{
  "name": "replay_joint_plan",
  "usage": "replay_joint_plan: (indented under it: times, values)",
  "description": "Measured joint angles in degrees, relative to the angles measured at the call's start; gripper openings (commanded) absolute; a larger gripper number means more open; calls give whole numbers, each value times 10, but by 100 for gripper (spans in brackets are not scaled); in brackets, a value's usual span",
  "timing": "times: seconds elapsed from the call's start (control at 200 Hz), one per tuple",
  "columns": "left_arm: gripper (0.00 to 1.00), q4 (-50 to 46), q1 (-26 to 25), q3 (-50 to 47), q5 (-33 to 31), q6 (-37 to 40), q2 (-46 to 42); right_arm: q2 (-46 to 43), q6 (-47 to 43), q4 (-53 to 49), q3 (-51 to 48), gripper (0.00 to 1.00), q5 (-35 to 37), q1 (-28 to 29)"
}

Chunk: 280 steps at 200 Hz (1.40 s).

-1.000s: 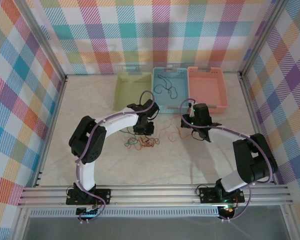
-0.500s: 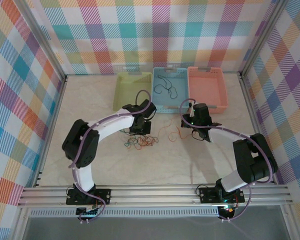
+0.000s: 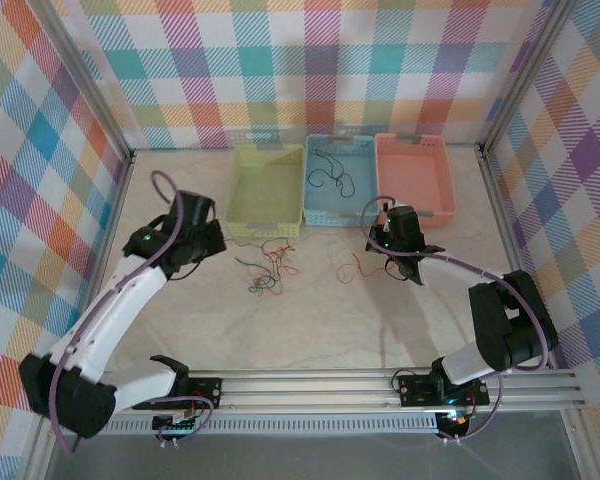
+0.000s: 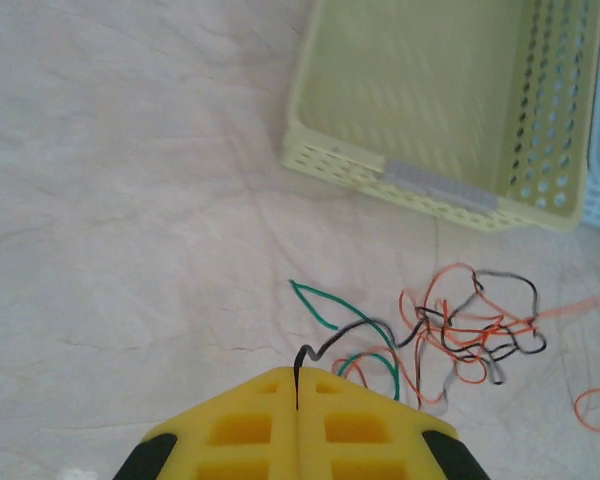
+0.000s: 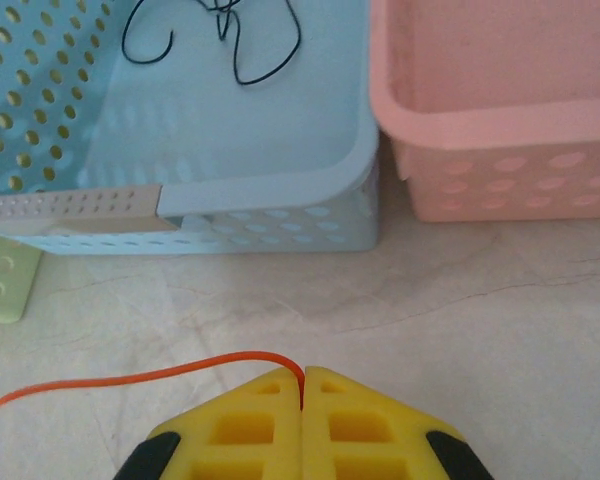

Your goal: Untangle the cables

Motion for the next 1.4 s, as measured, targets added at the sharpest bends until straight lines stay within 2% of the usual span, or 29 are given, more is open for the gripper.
replay_joint_plan:
  times: [0.105,0.235,0.68,1.4]
  values:
    - [0,-13,23,-5,0,-4,-37,-5,2,-2,-3,0,20,0]
    - [0,-24,27,-5,-6,-8,-55,-9,9,-8,-5,0,45,0]
    - [0,-108,67,52,-109,-6,-125,-11,58,-54,-5,0,153,0]
    - [0,-205,70,160,-223,63,-142,-23,108,-100,-5,0,236,-6]
